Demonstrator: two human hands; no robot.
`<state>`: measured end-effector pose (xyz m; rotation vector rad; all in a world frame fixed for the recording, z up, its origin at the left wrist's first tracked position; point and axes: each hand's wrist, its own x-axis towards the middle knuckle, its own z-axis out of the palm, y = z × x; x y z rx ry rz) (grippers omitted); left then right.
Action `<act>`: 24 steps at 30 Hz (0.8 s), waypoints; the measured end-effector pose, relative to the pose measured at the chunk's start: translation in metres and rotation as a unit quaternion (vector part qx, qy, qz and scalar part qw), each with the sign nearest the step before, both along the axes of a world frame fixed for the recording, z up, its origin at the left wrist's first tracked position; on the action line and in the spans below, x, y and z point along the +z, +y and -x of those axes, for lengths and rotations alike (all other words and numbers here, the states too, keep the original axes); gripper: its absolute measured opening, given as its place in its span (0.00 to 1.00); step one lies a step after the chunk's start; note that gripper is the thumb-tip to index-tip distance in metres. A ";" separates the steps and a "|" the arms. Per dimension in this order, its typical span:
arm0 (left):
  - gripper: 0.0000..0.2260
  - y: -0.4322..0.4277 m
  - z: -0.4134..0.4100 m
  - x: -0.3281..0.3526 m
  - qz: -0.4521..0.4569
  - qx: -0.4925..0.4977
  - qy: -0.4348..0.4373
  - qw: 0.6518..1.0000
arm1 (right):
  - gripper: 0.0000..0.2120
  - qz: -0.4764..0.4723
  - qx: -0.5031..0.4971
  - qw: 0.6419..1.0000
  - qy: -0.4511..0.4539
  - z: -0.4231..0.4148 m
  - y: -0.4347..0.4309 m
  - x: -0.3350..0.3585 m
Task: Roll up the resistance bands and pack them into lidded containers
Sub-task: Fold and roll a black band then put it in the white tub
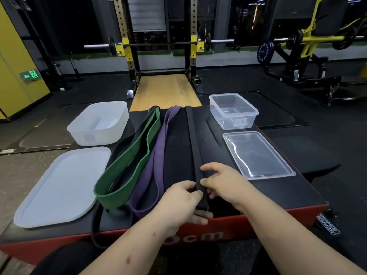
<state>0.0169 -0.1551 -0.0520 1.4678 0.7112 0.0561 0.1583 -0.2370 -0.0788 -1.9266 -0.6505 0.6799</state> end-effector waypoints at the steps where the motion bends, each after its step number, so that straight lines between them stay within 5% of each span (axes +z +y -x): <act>1: 0.17 0.001 0.001 -0.001 -0.023 -0.003 0.004 1.000 | 0.15 0.002 0.006 1.000 -0.012 0.000 0.000 0.001; 9: 0.09 0.004 0.005 -0.011 -0.297 -0.049 0.066 0.951 | 0.08 0.054 0.038 0.991 -0.119 0.001 -0.001 0.005; 13: 0.10 0.008 0.003 -0.018 -0.420 -0.041 0.085 0.903 | 0.08 0.128 0.061 0.959 -0.246 0.005 -0.001 0.004; 19: 0.09 0.011 0.010 -0.015 -0.487 -0.047 0.053 0.871 | 0.05 0.132 0.096 0.940 -0.298 0.006 -0.002 0.000; 24: 0.06 0.021 0.019 -0.009 -0.522 -0.174 -0.012 0.835 | 0.01 0.109 0.107 0.932 -0.328 0.006 -0.006 -0.003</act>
